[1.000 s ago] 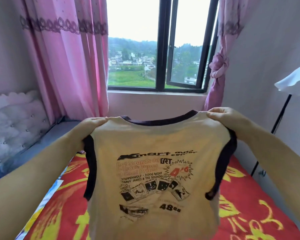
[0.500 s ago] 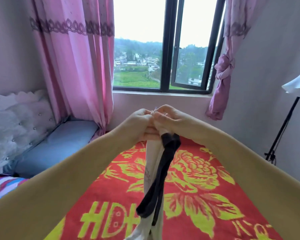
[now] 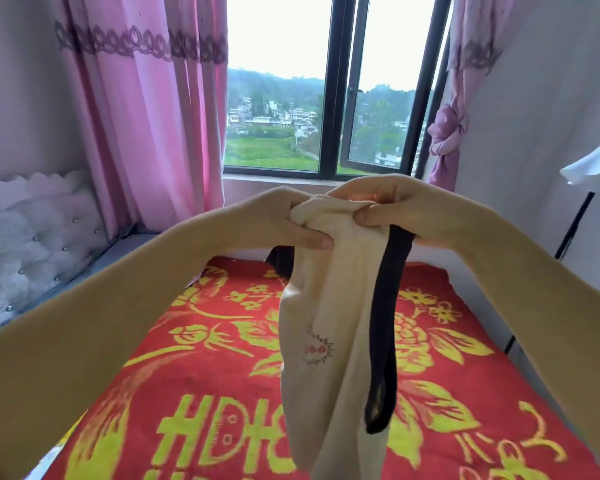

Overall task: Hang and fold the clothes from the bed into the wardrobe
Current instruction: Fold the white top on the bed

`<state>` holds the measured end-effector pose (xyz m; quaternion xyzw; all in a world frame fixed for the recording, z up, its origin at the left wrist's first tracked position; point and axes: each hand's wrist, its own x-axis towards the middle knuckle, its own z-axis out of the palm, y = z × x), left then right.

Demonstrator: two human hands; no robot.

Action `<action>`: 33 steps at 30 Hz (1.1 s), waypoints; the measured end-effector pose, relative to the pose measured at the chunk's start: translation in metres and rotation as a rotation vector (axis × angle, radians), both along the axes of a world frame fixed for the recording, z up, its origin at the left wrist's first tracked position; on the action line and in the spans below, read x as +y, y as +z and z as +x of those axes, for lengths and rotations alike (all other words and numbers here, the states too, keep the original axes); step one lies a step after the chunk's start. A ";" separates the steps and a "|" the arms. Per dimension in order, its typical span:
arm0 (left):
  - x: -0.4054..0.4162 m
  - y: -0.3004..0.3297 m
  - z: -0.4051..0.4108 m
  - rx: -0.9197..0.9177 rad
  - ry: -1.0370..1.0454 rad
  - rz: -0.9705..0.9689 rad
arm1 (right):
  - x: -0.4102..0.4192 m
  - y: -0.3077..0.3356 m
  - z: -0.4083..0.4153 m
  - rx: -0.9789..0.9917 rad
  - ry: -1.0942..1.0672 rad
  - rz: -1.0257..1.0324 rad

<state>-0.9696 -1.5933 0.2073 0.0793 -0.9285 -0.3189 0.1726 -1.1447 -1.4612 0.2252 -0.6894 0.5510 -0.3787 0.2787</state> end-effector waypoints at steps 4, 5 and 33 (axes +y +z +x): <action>-0.014 -0.003 -0.002 0.005 -0.001 0.220 | 0.014 -0.001 -0.017 -0.043 -0.015 0.072; -0.015 -0.003 -0.004 0.007 -0.014 0.272 | 0.018 -0.003 -0.022 -0.011 -0.031 0.081; -0.108 -0.076 -0.055 0.028 0.338 -0.484 | -0.073 -0.102 -0.091 0.560 -0.577 -0.341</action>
